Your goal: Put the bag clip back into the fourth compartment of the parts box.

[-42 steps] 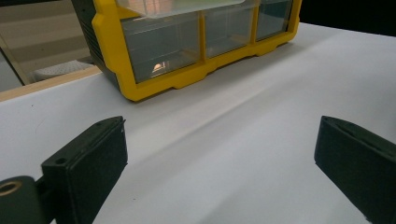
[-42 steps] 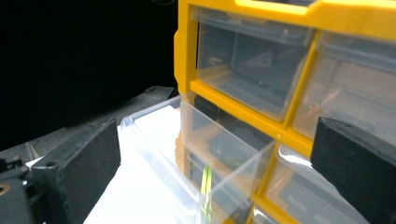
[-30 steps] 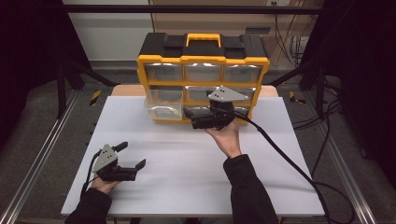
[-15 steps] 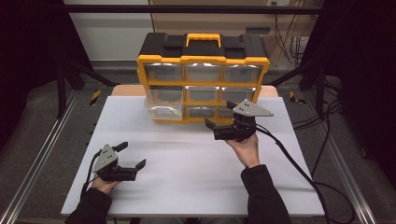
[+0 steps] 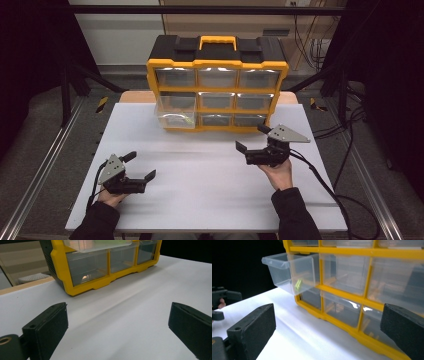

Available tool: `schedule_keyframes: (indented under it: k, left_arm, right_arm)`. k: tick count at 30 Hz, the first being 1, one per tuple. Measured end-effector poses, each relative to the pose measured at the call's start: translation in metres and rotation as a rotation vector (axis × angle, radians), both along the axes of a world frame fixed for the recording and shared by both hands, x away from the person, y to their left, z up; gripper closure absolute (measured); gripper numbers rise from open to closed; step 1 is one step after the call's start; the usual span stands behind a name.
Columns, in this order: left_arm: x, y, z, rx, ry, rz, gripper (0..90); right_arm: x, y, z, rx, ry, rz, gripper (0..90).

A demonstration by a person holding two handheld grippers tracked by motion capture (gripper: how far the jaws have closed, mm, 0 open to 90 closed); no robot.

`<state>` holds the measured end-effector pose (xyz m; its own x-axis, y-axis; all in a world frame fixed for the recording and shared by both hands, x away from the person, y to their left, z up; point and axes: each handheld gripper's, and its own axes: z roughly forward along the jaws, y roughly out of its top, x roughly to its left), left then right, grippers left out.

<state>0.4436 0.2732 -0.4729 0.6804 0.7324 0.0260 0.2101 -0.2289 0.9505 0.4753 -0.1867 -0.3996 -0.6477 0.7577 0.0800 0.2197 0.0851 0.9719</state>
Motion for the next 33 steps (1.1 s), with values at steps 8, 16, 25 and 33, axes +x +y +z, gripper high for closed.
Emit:
schedule_keyframes:
  k: [8, 16, 25, 33]
  left_arm:
    - [0.000, 0.001, 0.003, -0.019, -0.004, 0.001, 2.5]
    - [-0.001, -0.002, 0.006, -0.027, -0.008, -0.001, 2.4]
    - [-0.004, -0.008, 0.018, -0.053, -0.016, -0.007, 2.5]
    - [-0.006, -0.014, 0.027, -0.051, -0.019, -0.009, 2.5]
  right_arm:
    - [-0.010, -0.020, -0.017, -0.007, 0.004, -0.012, 0.7]
    - [-0.019, -0.038, -0.031, 0.008, 0.020, -0.019, 1.3]
    - [-0.025, -0.048, -0.047, 0.007, 0.048, -0.021, 2.4]
    - [-0.028, -0.049, -0.052, 0.019, 0.052, -0.012, 2.1]
